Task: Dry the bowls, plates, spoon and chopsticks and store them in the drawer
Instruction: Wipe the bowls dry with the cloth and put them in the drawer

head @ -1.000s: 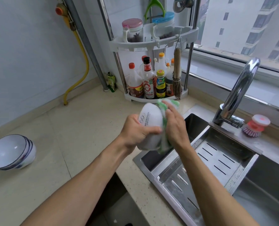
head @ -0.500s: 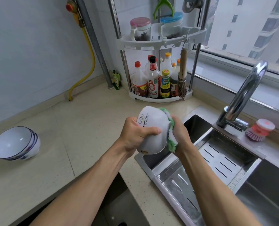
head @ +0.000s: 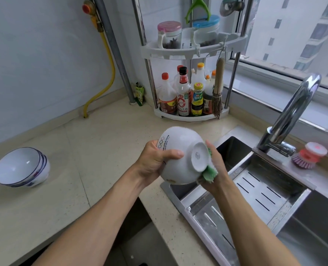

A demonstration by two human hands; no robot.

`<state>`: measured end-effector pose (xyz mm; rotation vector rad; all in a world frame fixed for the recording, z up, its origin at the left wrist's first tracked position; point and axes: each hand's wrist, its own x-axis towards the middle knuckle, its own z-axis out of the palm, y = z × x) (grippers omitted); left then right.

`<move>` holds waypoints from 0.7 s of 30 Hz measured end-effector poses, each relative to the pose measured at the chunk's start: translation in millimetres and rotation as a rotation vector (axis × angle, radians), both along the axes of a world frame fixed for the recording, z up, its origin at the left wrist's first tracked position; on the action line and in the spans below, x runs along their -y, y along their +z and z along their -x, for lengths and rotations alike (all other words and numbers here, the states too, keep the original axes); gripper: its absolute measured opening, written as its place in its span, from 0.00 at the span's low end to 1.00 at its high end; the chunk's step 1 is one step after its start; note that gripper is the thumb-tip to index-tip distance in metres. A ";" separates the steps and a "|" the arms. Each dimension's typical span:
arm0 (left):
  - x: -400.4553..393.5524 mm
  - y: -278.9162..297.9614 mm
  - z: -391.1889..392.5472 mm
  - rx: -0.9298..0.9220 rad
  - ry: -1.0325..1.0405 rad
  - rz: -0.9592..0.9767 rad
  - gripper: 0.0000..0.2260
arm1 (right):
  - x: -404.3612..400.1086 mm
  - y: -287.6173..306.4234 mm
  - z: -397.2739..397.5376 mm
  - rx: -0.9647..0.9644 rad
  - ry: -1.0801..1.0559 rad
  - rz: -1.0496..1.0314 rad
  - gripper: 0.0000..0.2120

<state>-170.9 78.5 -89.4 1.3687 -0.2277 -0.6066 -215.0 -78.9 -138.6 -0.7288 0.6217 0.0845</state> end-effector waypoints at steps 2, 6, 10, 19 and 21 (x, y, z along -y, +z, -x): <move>-7.8 -2.3 -4.9 -0.044 -0.101 -0.007 0.22 | 10.4 -6.5 4.7 0.041 0.045 -0.069 0.27; -18.0 -22.6 -12.1 -0.157 -0.034 -0.106 0.39 | 22.7 -7.4 10.5 0.123 -0.007 -0.037 0.17; -9.1 -34.0 -5.8 -0.200 0.180 -0.419 0.32 | 21.7 -3.9 11.9 0.170 -0.134 0.440 0.13; 16.6 -24.2 4.6 -0.354 0.186 -0.269 0.27 | -22.9 -11.9 25.6 0.565 0.316 1.256 0.07; 6.2 -30.6 3.9 -0.313 0.241 -0.269 0.27 | -21.1 -6.1 28.4 0.594 0.524 1.185 0.12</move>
